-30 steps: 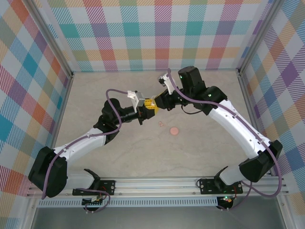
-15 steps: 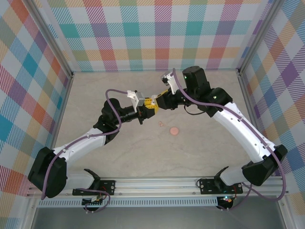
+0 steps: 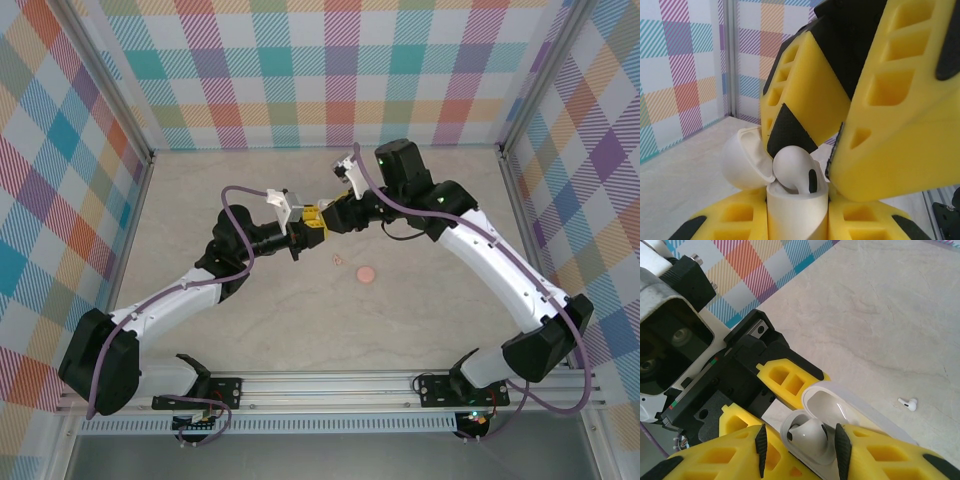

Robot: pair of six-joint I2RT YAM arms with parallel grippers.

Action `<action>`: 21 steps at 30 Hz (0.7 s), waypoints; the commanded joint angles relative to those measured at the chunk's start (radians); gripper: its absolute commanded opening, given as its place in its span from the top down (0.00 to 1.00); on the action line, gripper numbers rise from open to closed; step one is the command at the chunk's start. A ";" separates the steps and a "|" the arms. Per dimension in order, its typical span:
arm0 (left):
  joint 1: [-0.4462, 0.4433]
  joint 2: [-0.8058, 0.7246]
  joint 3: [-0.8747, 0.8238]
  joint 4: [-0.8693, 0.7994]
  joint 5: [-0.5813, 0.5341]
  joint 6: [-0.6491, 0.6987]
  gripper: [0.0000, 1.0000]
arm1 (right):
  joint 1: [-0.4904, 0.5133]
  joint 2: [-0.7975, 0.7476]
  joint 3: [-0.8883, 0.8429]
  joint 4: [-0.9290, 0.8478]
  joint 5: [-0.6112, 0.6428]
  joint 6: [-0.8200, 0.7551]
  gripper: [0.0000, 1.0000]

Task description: Insert the wireless bluetooth earbuds into the charging case

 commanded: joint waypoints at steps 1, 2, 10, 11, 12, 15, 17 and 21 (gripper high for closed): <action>-0.002 -0.027 0.041 0.041 0.028 0.020 1.00 | -0.001 0.036 0.027 -0.050 -0.033 -0.015 0.56; -0.002 -0.027 0.042 0.038 0.027 0.022 1.00 | -0.001 0.043 0.032 -0.059 -0.036 -0.018 0.56; -0.002 -0.030 0.059 -0.004 0.003 0.038 1.00 | -0.001 0.075 0.050 -0.092 -0.039 -0.023 0.67; -0.002 -0.030 0.063 -0.017 -0.003 0.042 1.00 | -0.001 0.073 0.050 -0.091 -0.032 -0.022 0.69; -0.002 -0.030 0.068 -0.034 -0.009 0.047 1.00 | -0.001 0.070 0.049 -0.087 -0.019 -0.017 0.71; -0.002 -0.029 0.071 -0.062 -0.031 0.056 1.00 | -0.002 0.049 0.041 -0.073 0.009 -0.012 0.74; -0.002 -0.030 0.067 -0.065 -0.040 0.059 1.00 | -0.006 0.034 0.038 -0.063 0.021 -0.007 0.76; -0.002 -0.032 0.061 -0.072 -0.047 0.060 1.00 | -0.020 0.004 0.025 -0.039 0.040 0.007 0.76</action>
